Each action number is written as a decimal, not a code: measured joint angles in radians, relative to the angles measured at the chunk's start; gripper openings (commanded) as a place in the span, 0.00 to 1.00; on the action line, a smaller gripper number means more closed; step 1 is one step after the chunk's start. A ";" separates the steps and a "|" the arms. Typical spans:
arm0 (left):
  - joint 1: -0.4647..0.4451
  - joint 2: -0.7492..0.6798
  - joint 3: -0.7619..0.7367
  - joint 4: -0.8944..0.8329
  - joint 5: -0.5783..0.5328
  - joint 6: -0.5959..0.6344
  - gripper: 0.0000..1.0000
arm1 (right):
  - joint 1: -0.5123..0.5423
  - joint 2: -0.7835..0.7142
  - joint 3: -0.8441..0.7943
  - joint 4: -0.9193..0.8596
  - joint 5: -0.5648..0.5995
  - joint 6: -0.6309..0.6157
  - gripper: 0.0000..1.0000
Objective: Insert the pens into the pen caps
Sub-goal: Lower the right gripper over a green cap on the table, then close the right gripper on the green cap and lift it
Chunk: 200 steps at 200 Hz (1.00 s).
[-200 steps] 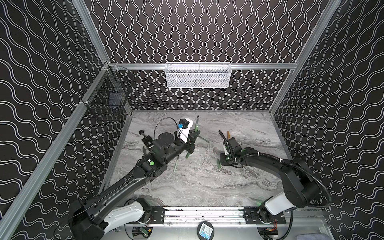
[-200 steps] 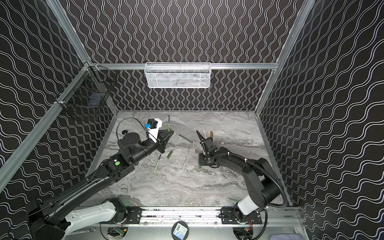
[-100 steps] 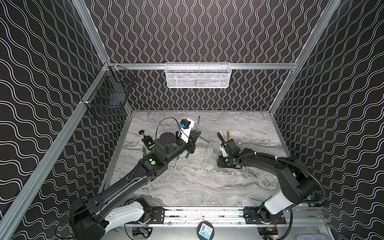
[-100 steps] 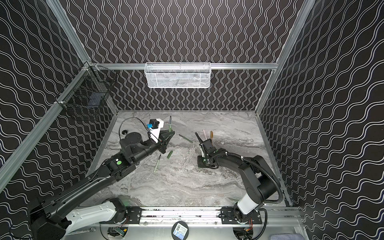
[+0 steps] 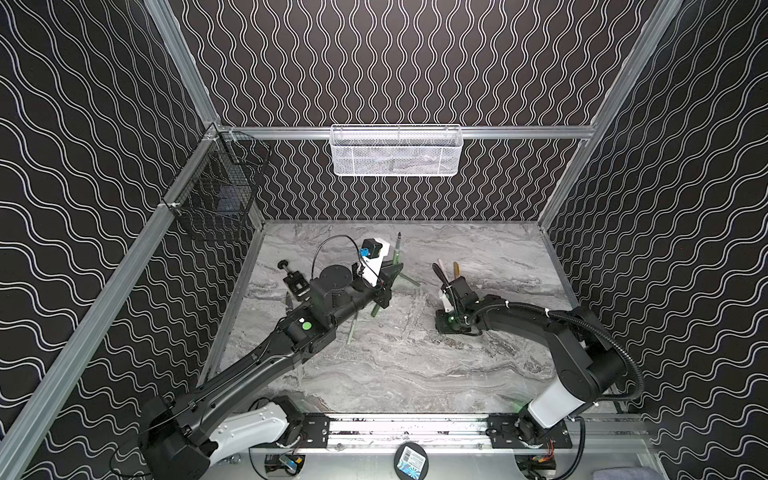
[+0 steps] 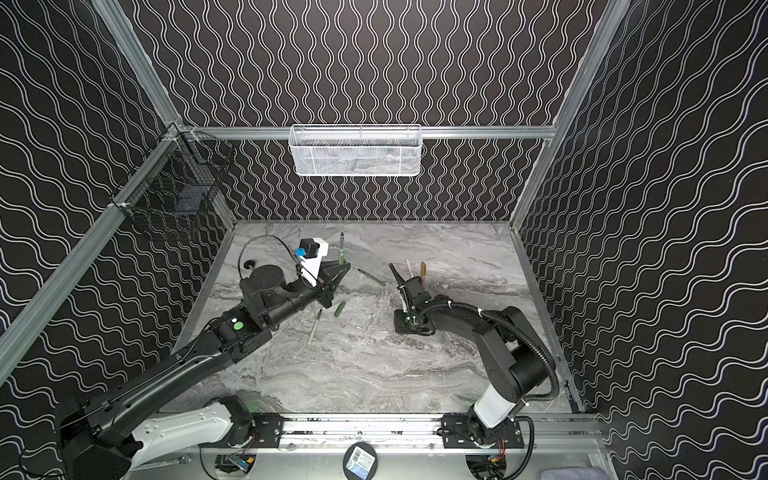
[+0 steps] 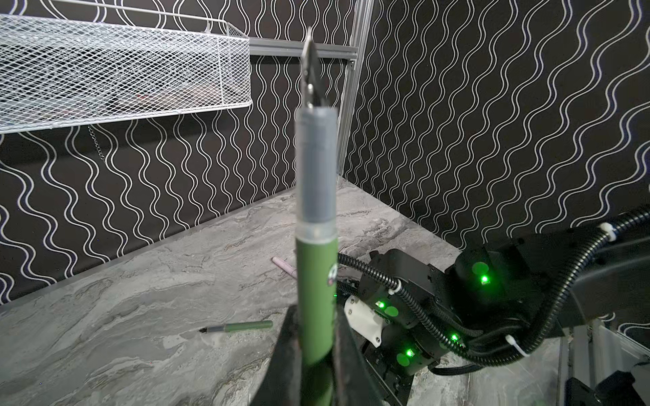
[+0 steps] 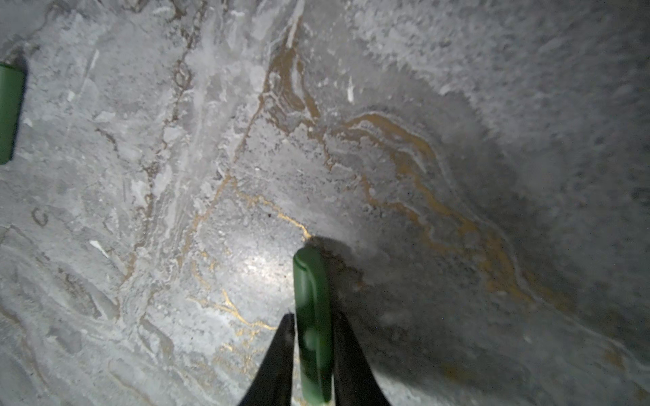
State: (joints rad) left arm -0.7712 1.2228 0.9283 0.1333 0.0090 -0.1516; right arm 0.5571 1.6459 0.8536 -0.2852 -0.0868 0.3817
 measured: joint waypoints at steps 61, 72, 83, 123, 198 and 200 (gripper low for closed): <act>-0.002 -0.001 0.000 0.000 -0.001 0.000 0.00 | 0.025 0.021 0.039 -0.006 0.008 0.000 0.26; -0.003 -0.002 0.000 0.000 -0.002 0.000 0.00 | 0.027 0.024 0.042 -0.007 0.008 0.000 0.26; -0.003 -0.003 0.000 0.000 -0.004 0.000 0.00 | 0.030 0.032 0.044 -0.009 0.013 0.000 0.23; -0.009 -0.011 0.000 -0.001 -0.004 0.002 0.00 | 0.032 0.054 0.059 -0.017 0.041 0.003 0.19; -0.013 -0.013 0.000 0.000 -0.004 0.006 0.00 | 0.039 0.015 0.065 -0.062 0.063 0.011 0.35; -0.013 -0.013 0.000 0.000 -0.004 0.007 0.00 | 0.039 0.013 0.066 -0.062 0.061 0.011 0.35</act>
State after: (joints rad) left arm -0.7845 1.2098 0.9287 0.1329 0.0048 -0.1444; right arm 0.5957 1.6588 0.9199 -0.3470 -0.0254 0.3931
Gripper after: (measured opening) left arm 0.112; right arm 0.350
